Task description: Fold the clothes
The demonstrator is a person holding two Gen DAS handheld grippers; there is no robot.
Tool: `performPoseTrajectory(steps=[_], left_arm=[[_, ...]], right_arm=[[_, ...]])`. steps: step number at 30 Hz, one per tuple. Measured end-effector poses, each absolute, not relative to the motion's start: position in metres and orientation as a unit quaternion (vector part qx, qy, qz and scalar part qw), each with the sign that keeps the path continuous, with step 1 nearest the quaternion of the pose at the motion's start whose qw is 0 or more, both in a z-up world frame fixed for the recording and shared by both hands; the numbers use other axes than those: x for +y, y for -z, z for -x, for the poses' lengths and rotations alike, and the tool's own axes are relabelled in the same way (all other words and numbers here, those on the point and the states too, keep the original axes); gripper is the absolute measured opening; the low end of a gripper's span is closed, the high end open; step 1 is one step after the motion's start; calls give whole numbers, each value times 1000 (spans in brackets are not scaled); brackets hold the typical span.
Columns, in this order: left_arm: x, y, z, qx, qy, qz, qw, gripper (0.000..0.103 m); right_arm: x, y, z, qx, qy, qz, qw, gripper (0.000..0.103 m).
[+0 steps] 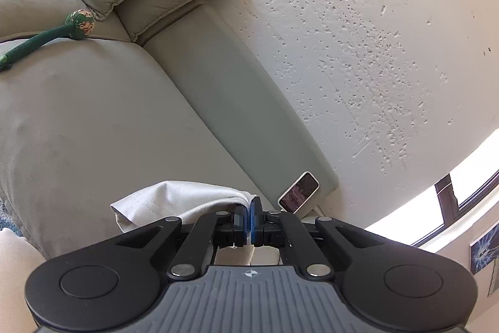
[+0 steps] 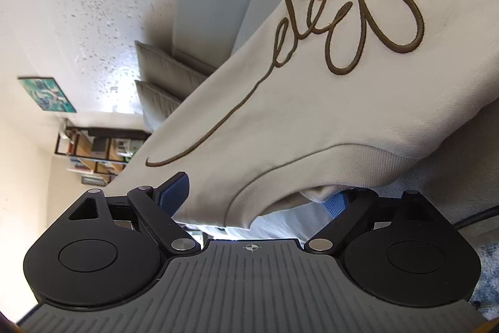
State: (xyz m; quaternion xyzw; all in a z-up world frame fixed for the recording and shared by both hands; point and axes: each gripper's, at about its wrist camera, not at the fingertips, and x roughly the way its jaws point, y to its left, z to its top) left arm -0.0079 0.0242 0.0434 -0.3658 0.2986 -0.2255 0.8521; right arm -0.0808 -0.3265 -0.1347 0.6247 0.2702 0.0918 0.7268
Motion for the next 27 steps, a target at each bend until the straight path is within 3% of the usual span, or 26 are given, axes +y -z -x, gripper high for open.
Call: performPoseTrajectory(steps=[6,7,8,11,15,17,19,21,22,23,24,27], left_arm=[[28,-38,-4,307,202,356,859,0],[29,-35,-10,311,194,351,862,0],[30,-32,-15,315,187,346,864,0],[22,-20,-37,343,173,305,872,0],[-13,1,-81,379,161,223,884,0],[-37,13,-104,397,157,169,888,9],[-57,24,-114,422,155,126,884,56],[-70,34,-114,451,154,98,874,61],[-76,38,-113,463,154,85,869,65],[-73,38,-104,457,161,89,870,68],[-67,39,-93,450,164,96,873,73],[-37,42,-68,429,160,170,873,68]], right_arm=[[-326,137,63,235,-90,-648,719,85],[-330,135,64,230,-90,-654,715,70],[-334,133,66,233,-88,-656,712,47],[-345,121,76,257,-79,-648,712,13],[-353,104,98,306,-80,-635,705,10],[-361,98,99,309,-58,-644,698,10],[-375,97,93,306,-5,-658,688,14],[-393,104,84,305,66,-667,676,22],[-401,110,76,309,81,-665,675,34],[-409,116,68,315,93,-662,673,37],[-414,121,62,326,93,-661,669,36],[-419,124,63,326,76,-666,667,40]])
